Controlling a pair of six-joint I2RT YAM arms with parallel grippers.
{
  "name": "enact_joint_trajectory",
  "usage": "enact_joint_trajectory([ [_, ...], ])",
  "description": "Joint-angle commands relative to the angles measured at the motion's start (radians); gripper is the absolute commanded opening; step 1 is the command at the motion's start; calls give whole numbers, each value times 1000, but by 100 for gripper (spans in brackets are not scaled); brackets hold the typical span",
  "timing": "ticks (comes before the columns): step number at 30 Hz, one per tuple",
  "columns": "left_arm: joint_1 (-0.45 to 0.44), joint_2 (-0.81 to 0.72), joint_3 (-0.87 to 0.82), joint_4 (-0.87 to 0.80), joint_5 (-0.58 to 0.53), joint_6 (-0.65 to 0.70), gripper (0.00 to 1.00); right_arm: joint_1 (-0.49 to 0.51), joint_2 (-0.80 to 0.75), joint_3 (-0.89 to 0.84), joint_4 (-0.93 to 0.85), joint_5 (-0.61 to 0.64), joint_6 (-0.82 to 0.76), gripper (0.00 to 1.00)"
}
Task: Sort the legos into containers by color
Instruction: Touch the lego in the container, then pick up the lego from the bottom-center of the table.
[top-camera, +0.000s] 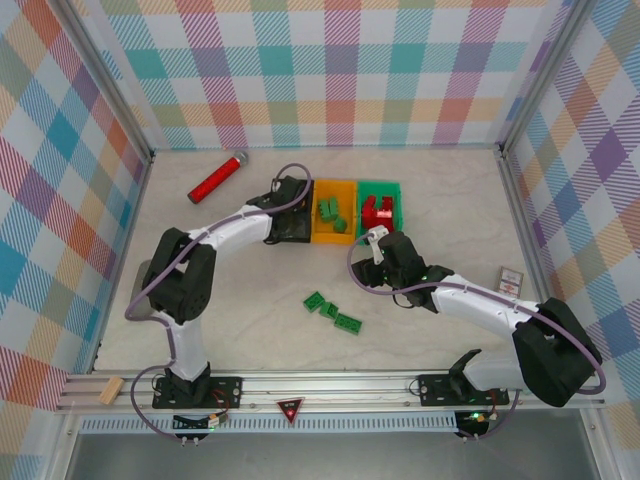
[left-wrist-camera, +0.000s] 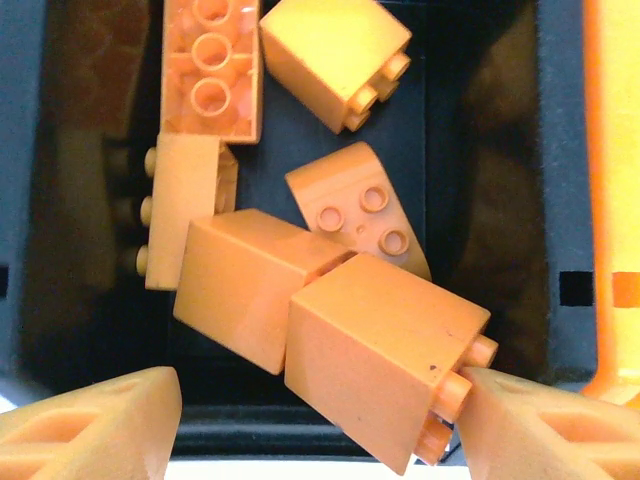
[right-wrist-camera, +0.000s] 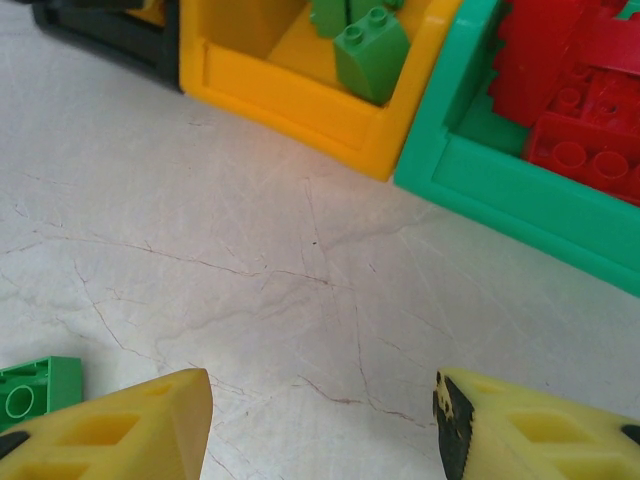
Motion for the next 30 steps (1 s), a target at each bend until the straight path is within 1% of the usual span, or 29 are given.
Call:
enact_joint_trajectory([
  [1,13,51,35,-75,4,-3,71,-3,-18,-6,2,5,-8,61],
  [3,13,18,3,-43,16,-6,71,-3,-22,-8,2,6,-9,61],
  [8,12,-117,-101,40,61,-12,72,-3,-8,-3,7,-4,-8,61],
  [14,13,-225,-157,45,56,-3,72,-3,1,0,8,-6,-10,61],
  [17,13,-292,-207,77,64,-5,72,-3,2,0,9,-24,-10,61],
  [19,13,-335,-245,97,63,-7,72,-3,10,8,1,-67,-11,61],
  [22,14,-394,-302,109,52,-1,72,0,19,16,-12,-188,-4,61],
  [24,14,-433,-346,121,38,1,72,14,29,40,-55,-255,8,60],
  [30,24,-551,-505,225,40,7,72,137,86,110,-182,-298,36,60],
])
